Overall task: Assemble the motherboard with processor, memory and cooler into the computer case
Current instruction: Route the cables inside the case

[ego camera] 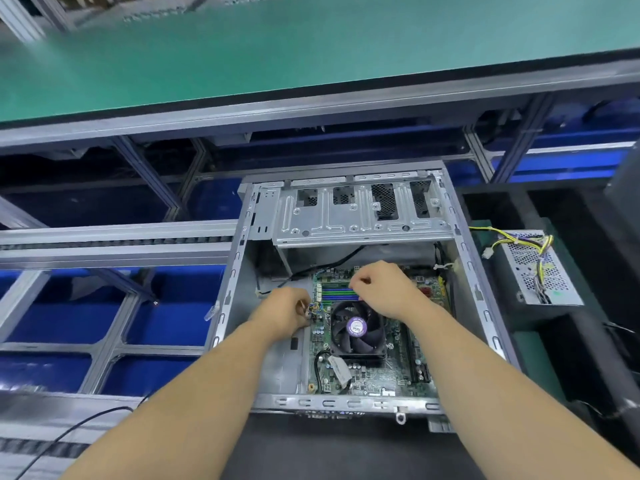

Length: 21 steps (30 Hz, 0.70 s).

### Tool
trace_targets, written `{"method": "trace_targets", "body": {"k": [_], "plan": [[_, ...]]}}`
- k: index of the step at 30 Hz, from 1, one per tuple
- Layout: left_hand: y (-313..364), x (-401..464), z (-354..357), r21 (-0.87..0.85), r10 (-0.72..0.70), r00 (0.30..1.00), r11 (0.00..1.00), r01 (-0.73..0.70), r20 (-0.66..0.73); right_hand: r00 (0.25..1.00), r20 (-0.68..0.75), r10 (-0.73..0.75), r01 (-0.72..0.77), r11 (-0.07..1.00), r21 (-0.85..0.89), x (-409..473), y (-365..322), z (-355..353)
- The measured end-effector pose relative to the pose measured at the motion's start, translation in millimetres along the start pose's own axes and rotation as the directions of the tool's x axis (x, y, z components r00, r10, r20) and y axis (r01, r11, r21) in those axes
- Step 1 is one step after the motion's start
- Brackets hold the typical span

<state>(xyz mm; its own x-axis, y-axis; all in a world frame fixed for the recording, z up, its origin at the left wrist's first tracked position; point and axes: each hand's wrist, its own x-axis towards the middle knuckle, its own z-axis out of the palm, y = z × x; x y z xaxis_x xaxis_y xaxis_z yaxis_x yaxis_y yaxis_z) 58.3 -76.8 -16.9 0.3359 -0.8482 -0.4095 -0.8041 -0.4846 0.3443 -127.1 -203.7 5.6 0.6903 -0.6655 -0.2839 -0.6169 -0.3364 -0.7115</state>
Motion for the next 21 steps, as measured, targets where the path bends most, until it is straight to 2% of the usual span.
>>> {"method": "trace_targets", "body": {"k": [8, 12, 21], "plan": [[0, 1, 4, 0.031, 0.068, 0.998, 0.997, -0.068, 0.011, 0.999, 0.018, -0.032, 0.033, 0.999, -0.007, 7, -2, 6], [7, 1, 2, 0.129, 0.114, 0.993, 0.985, -0.115, 0.013, 0.999, 0.009, -0.037, 0.037, 0.999, -0.026, 7, -4, 7], [10, 4, 1, 0.192, 0.128, 0.991, 0.972, -0.134, 0.042, 0.999, 0.023, -0.025, 0.025, 1.0, -0.013, 6, -4, 5]]}}
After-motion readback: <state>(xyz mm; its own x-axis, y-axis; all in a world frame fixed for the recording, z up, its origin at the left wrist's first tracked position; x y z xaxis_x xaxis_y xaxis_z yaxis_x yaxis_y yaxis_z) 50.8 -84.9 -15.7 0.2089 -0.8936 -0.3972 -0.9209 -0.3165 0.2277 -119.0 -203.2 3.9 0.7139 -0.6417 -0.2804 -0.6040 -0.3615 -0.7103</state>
